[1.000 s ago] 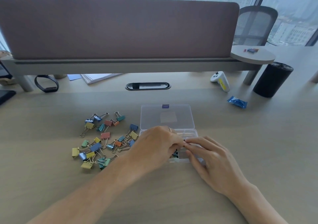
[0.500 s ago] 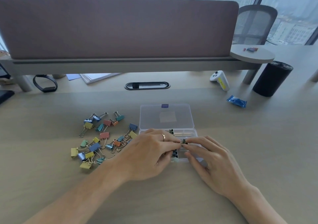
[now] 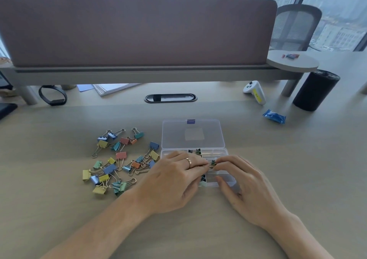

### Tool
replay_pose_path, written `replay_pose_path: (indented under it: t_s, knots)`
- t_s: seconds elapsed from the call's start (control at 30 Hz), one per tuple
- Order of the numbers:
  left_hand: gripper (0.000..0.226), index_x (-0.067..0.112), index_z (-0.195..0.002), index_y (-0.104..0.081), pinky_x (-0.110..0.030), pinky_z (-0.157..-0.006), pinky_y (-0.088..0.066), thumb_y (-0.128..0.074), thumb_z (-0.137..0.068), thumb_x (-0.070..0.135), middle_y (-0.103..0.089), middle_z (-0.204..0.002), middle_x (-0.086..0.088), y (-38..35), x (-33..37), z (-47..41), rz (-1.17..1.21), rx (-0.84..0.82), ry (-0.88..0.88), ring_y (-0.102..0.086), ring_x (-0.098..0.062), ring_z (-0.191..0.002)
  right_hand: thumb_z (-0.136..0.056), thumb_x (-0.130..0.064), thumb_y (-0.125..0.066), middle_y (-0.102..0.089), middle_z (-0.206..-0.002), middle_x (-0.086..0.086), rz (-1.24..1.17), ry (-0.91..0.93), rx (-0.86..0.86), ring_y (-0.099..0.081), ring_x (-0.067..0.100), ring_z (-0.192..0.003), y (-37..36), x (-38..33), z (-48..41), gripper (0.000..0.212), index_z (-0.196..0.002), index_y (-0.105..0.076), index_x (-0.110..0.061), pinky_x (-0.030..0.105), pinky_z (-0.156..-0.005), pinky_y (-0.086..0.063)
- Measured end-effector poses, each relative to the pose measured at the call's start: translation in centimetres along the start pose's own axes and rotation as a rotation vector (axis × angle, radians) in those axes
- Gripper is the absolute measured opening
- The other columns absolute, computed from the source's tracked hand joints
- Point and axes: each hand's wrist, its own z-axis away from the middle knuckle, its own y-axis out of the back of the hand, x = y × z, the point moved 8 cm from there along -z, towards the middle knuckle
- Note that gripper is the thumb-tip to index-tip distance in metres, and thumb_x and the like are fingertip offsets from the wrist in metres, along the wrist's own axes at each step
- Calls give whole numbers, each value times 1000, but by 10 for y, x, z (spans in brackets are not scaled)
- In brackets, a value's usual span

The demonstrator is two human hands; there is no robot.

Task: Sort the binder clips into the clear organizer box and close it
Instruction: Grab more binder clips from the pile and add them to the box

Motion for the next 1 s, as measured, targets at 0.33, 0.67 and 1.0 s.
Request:
replay_pose_path:
  t_s: [0.33, 0.67, 1.0]
  knots:
    - [38, 32, -137, -63, -17, -109, -39, -45, -104, 31, -62, -137, 21, 13, -9, 0, 59, 2, 78, -55, 2, -123, -101, -34, -52, -57, -125, -18, 18, -31, -46, -59, 4, -113, -3, 1, -2, 20, -114, -65, -27, 21, -100, -44]
    - [24, 17, -119, -73, -30, -97, -51, -55, -102, 20, -70, -122, 5, 21, -13, 26, -95, 250, 3, -66, -13, -109, -99, -38, -55, -57, -122, -19, -4, -25, 0, -60, 5, -114, -1, -1, -5, 22, -117, -61, -27, 27, -95, -51]
    - [16, 17, -110, -73, -32, -93, -51, -61, -101, 19, -73, -115, 4, 19, -21, 26, -153, 297, 27, -67, -15, -103, -104, -52, -42, -45, -151, -18, 105, -53, -102, -41, 4, -140, -12, 4, -8, 43, -143, -50, -35, 25, -113, -39]
